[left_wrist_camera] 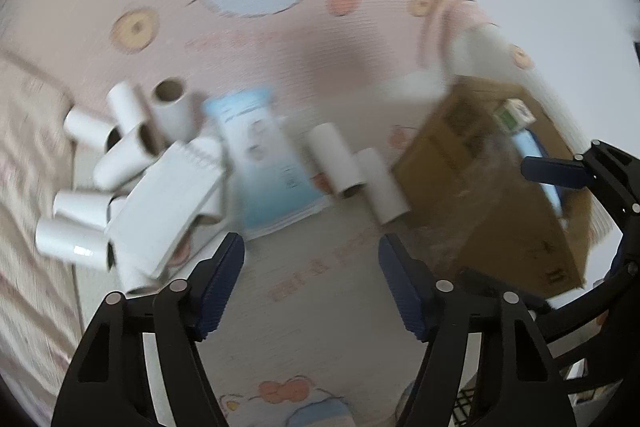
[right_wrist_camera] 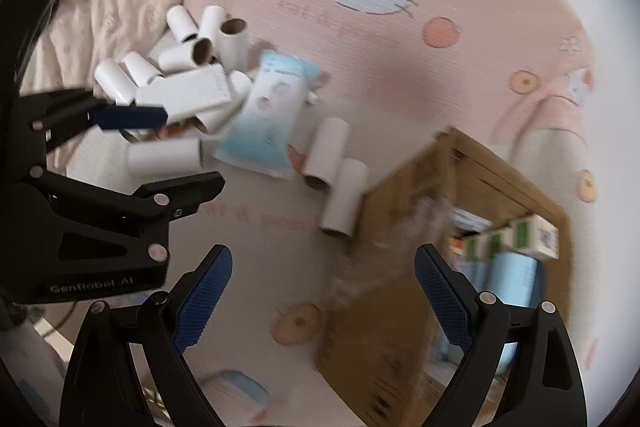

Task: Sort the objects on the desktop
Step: 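Move the left tool toward the spiral notepad on the tube pile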

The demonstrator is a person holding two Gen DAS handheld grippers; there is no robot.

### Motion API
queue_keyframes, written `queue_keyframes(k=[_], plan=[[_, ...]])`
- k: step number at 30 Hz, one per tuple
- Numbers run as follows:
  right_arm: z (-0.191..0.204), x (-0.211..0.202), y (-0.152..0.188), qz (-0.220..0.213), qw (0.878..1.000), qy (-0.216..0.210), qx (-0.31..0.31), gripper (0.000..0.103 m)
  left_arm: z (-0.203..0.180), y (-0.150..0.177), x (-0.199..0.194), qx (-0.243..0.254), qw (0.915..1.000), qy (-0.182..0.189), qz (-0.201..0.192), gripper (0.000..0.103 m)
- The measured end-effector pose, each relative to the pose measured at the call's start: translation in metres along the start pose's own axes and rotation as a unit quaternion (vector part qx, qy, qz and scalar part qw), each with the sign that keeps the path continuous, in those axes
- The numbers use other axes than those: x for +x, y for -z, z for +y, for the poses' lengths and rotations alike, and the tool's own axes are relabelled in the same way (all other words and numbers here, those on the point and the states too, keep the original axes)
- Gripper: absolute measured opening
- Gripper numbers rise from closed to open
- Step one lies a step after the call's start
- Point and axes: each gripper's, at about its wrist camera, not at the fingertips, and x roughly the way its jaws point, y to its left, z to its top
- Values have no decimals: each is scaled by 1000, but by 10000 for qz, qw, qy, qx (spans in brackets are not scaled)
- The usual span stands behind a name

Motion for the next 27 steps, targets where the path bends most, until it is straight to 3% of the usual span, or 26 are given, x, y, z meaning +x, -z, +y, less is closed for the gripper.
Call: queue_keyframes(k=[6,9,13,21,27], plan=[[13,20,-18,-692,9957,-613,44,92,42,9,8,-460,9988,-159,-55,66],[20,31,-25,-1095,9876,-1128,5,92,60,13,10,-578,9977,-316,-178,64],[32,43,-34,-1480,9776,-1497,-79,92,82,18,11,-850,9954,-346,-262,63],[44,87,-58,-1518,9626,-2237,156,92,122,28,18,-1468,9869,-626,-240,56],[45,120,-88,-1186,9521,-2781,454,92,139,27,25,-1681,9824,-786,-207,56]])
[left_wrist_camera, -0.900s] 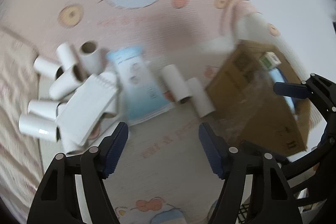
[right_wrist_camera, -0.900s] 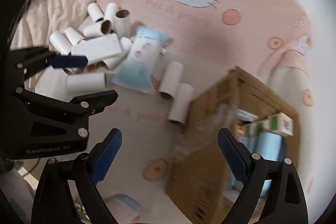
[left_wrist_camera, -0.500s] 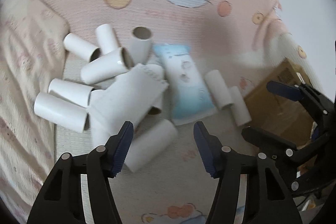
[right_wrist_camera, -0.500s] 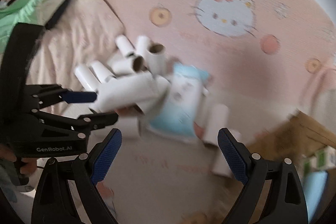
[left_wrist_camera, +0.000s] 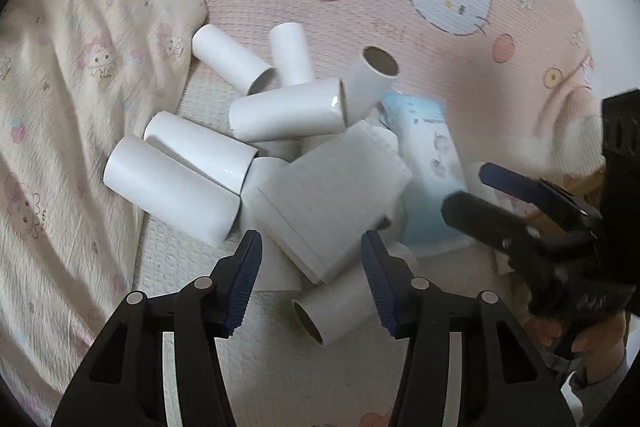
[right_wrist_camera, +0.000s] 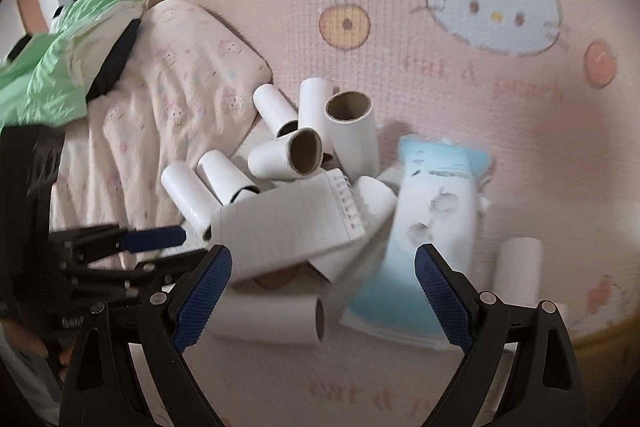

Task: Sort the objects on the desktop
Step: 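Move the left tool toward the spiral notepad on the tube pile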

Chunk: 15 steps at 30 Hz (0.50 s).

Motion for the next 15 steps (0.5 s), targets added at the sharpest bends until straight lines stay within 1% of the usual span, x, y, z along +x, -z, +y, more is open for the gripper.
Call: queue_keyframes(k=[5,7,9,10,12,15], plan=[[-10,23,-14,245,9992,-223,243,92,13,-11,13,-404,9990,137,155,56],[-13,34,-18,435,9980,-348,314,92,16,-15,20,-517,9983,133,212,56],[-17,44,-20,529,9966,-477,422,92,19,-19,24,-596,9979,112,226,55],[-19,47,-21,501,9962,-535,475,92,19,-19,24,-617,9978,105,219,51],[-24,53,-23,425,9944,-751,603,92,20,-20,27,-636,9976,108,250,45],[-36,61,-26,424,9870,-1152,1035,85,23,-21,32,-689,9970,99,339,41]])
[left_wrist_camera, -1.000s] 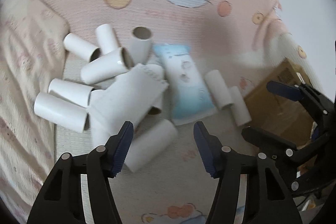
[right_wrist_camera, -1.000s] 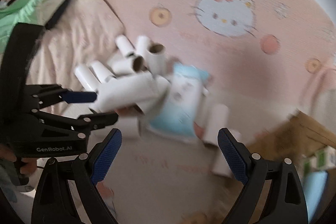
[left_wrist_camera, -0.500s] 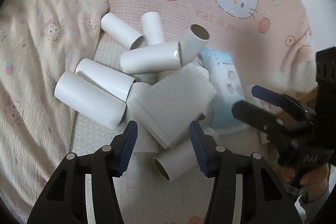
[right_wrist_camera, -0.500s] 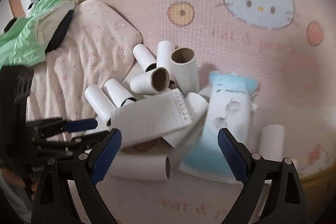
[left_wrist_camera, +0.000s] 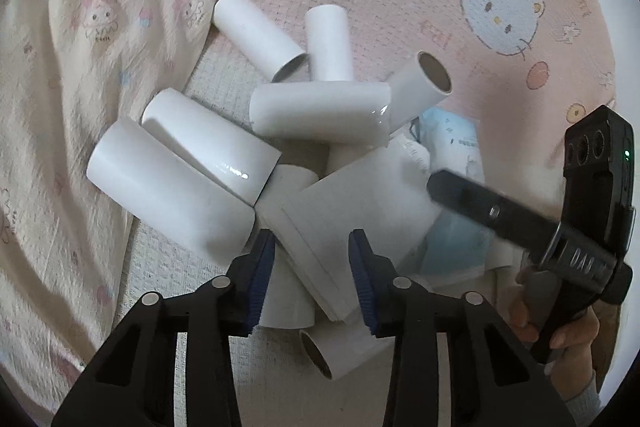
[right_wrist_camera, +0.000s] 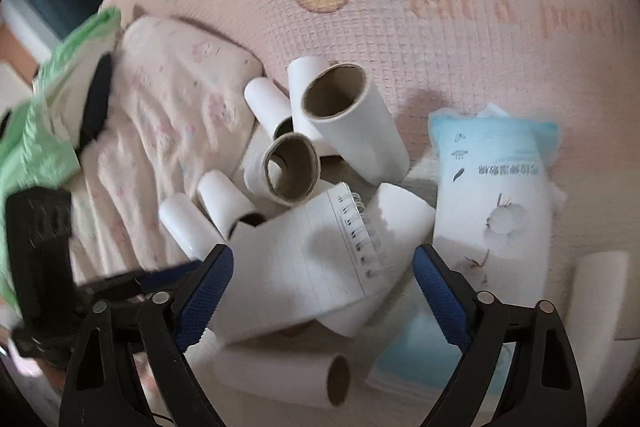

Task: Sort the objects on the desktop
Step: 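Move the left tool toward the spiral notepad on the tube pile, then close the left gripper on the spiral notepad edge and lift it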

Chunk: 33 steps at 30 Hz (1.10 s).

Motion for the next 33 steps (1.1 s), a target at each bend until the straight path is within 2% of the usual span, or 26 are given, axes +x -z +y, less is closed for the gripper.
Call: queue_keyframes(k=[3,5,6,10,22,28,33], plan=[[-20,10,1,57,9986,-158,492,78,2,0,3,-32,10000,45,46,41],[-22,9,4,-46,9994,9,340,62,3,-1,6,-82,9999,59,65,41],[-22,9,5,-34,9994,28,339,61,3,-1,6,-106,9999,57,48,41],[-22,10,1,70,9992,136,363,57,4,-2,7,-149,9999,70,10,41],[7,9,0,312,9944,742,-687,53,-3,-7,8,111,9999,131,12,40],[21,-11,8,189,9914,868,-963,53,-14,-3,-6,498,9984,72,-250,40],[31,-29,25,-3,9862,1088,-1246,53,-19,2,-19,597,9967,304,-453,40]])
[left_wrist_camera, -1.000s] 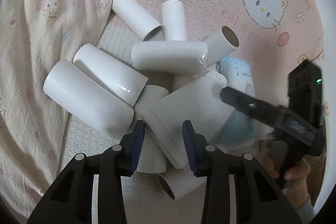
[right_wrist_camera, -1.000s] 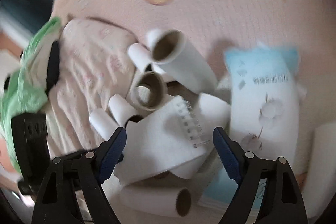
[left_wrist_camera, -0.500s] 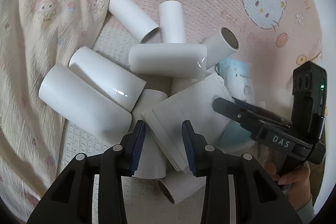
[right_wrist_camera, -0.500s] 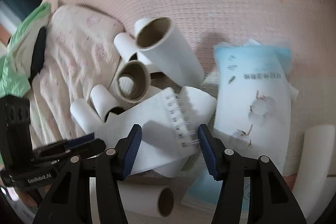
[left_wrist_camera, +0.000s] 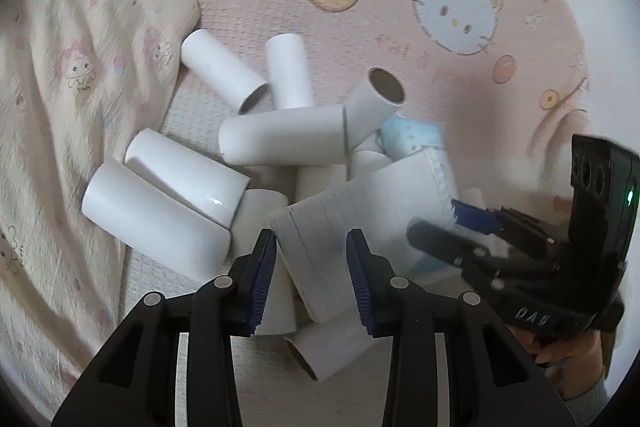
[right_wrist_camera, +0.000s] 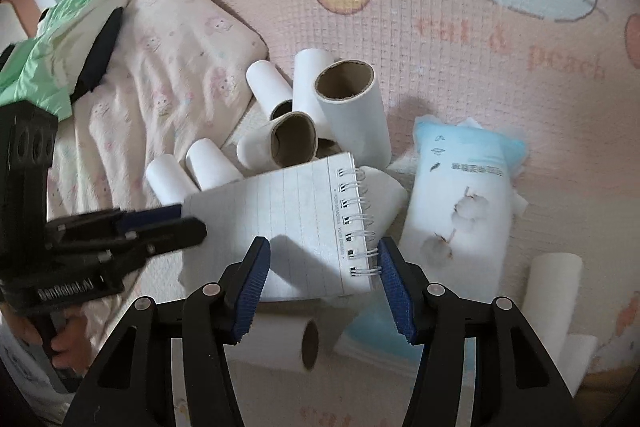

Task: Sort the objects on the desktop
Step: 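Close the left gripper on the spiral notepad edge and lift it, then pull the notepad free of the tubes and raise it with the left gripper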

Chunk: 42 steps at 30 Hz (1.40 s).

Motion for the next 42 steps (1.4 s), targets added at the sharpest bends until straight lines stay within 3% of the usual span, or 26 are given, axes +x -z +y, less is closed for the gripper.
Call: queue_keyframes(k=[4,8,11,20,29,42], plan=[[14,-7,16,-125,9991,215,-345,53,-6,6,-14,120,9992,84,-360,36],[29,-8,32,-247,9931,730,-881,50,-18,11,-25,548,9962,37,-678,31],[38,-4,40,-233,9873,945,-1259,49,-21,13,-24,717,9953,-40,-647,31],[49,-9,72,-461,9772,1047,-1789,48,-14,38,-27,720,9964,103,-434,31],[43,-27,82,-553,9867,769,-1319,48,-22,63,-30,905,9955,82,-255,30],[49,-51,104,-625,9879,756,-1205,48,-24,74,-32,904,9958,59,-143,30]])
